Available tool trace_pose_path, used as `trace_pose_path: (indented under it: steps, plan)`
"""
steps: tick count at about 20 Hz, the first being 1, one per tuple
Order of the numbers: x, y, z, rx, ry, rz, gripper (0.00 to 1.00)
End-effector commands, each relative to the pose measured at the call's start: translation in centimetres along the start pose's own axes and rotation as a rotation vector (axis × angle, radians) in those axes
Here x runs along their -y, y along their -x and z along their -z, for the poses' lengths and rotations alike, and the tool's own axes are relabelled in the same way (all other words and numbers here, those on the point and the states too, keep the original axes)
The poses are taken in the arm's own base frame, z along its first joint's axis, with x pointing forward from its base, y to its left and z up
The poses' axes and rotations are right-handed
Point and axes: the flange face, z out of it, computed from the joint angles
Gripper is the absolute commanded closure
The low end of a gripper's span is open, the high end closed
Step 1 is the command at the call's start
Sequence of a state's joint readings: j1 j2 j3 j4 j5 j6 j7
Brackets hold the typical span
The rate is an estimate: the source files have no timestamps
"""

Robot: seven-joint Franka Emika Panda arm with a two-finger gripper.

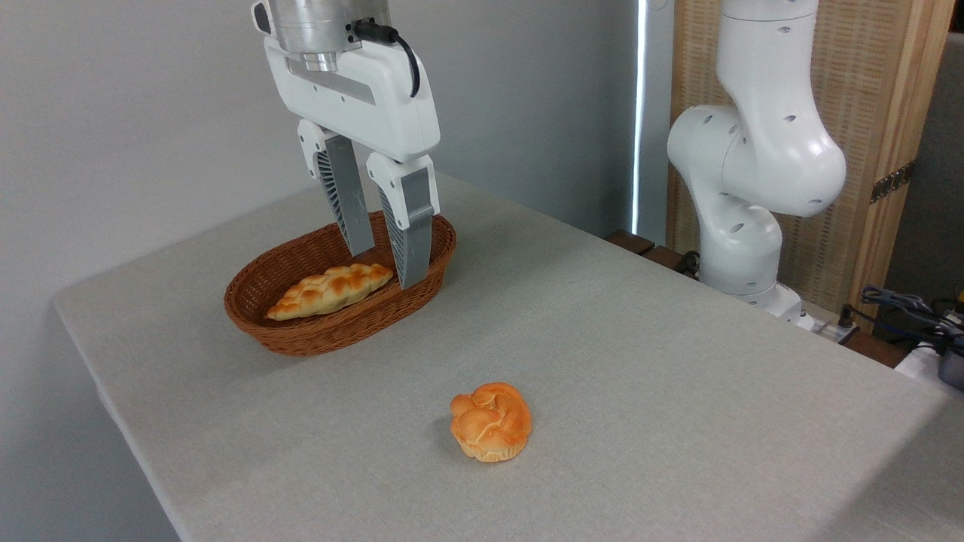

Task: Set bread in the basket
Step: 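Move the open gripper from above the basket toward the round orange bun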

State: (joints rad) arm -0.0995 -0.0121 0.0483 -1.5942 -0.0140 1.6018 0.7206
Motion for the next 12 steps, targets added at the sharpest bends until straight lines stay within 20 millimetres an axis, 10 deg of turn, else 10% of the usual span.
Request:
trace_pose_path:
  steps: [1,12]
  plan:
    - [-0.4,1.6,-0.4,0.019,0.043,-0.003,0.00]
    - [-2.0,4.5,-3.2,0.007,0.054,-0.051,0.00]
